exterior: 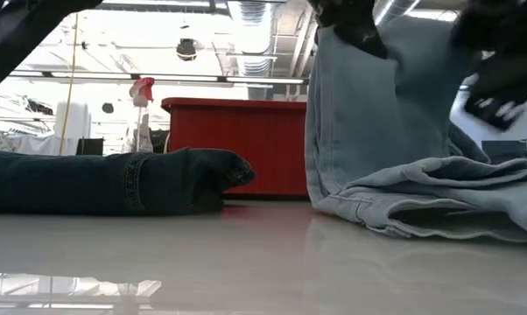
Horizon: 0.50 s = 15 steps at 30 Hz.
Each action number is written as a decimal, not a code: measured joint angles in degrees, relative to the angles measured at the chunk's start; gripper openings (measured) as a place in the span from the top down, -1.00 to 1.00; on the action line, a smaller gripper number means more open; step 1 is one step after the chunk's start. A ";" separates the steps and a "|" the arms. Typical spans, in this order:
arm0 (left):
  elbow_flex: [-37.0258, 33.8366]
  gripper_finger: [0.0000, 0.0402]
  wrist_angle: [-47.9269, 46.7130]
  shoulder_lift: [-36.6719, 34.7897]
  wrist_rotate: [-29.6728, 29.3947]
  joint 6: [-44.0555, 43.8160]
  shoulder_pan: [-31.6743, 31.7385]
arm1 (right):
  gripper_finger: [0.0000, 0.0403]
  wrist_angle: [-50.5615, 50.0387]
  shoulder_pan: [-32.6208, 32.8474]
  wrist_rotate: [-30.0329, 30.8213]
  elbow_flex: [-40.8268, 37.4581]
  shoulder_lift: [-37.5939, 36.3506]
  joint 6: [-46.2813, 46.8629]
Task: Fold Laundry from Bin
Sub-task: Fold the light blue pants
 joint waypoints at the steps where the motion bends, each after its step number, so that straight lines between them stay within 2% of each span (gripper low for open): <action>1: 0.01 0.91 0.02 0.00 -0.03 -0.55 -0.65 | 0.92 -5.06 1.83 -2.19 1.83 -2.34 2.13; 3: 0.00 0.91 0.05 0.00 -1.24 -2.00 -2.15 | 0.92 -13.43 5.80 -5.99 5.70 -6.41 6.55; 5: -0.74 0.91 1.04 0.02 -3.23 -3.00 -3.88 | 0.92 -18.24 9.77 -7.19 9.96 -9.90 9.35; 8: -3.32 0.91 3.63 0.03 -7.56 -4.22 -6.42 | 0.92 -18.67 14.88 -3.03 17.33 -14.54 8.04; 10: -5.83 0.91 6.29 0.09 -10.57 -5.07 -7.89 | 0.92 -19.05 17.21 6.44 22.68 -16.68 3.17; 13: -8.92 0.91 10.22 0.13 -16.01 -5.22 -9.98 | 0.92 -24.94 17.72 26.59 28.57 -17.67 0.16; 15: -11.04 0.91 13.12 0.13 -19.28 -4.16 -11.19 | 0.92 -29.39 16.05 34.60 30.37 -16.78 1.12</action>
